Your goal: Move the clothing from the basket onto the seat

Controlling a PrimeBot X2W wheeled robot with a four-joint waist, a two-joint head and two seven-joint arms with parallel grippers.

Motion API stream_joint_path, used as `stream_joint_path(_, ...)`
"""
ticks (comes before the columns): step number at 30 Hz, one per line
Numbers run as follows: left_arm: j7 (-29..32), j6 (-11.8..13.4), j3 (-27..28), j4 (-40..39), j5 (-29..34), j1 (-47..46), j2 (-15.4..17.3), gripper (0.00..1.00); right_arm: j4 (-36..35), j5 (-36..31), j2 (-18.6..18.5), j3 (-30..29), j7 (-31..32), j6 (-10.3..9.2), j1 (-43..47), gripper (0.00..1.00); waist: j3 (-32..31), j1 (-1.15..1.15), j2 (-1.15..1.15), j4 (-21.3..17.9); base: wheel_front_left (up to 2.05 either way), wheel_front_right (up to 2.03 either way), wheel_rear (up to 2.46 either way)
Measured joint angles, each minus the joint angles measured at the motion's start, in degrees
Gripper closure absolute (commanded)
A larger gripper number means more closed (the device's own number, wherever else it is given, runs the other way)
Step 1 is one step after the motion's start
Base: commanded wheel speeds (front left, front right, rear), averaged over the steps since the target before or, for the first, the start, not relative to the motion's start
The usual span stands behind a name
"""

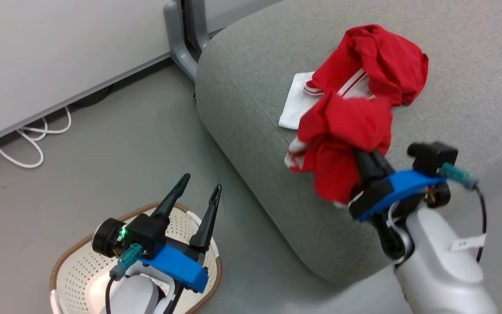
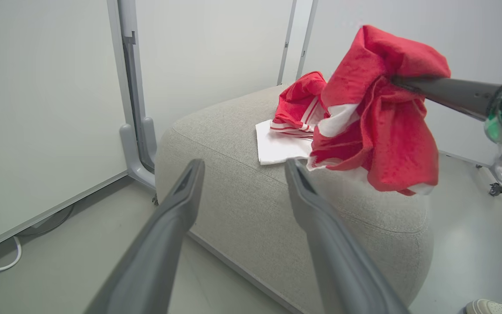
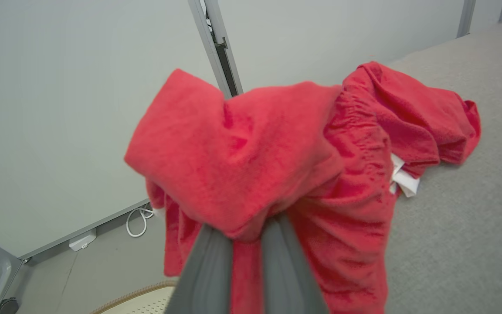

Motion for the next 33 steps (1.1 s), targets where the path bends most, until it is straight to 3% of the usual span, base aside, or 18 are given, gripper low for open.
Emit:
stream_joint_path(9, 0.0, 0.0, -1.4, -2.4, 1.1, -5.0, 2.0, 0.00, 3.9, -0.1, -2.0, -11.6, 4.5, 0.00, -15.7, 1.00, 6.0, 0.00, 0.00, 2.7, 0.00, 0.00, 0.00)
stream_joint_path(19, 0.0, 0.0, -3.8, -8.1, 3.1, -14.6, 4.6, 0.00, 6.6, -7.5, -16.2, -27.8, 8.2, 0.00, -34.4, 1.00, 18.2, 0.01, 0.00, 8.8, 0.00, 0.00, 0.00)
stream_joint_path(27, 0.0, 0.0, -5.6, -12.0, 4.2, -19.0, 6.2, 0.00, 5.8, -8.7, -21.3, -39.9, 8.7, 0.00, -36.0, 1.00, 27.0, 0.01, 0.00, 14.3, 0.00, 0.00, 0.00)
stream_joint_path(33, 0.0, 0.0, -5.6, -13.0, 4.9, -20.8, 6.8, 0.00, 9.5, -8.6, -21.0, -44.2, 7.2, 0.00, -33.2, 1.00, 32.1, 0.01, 0.00, 17.4, 0.00, 0.00, 0.00)
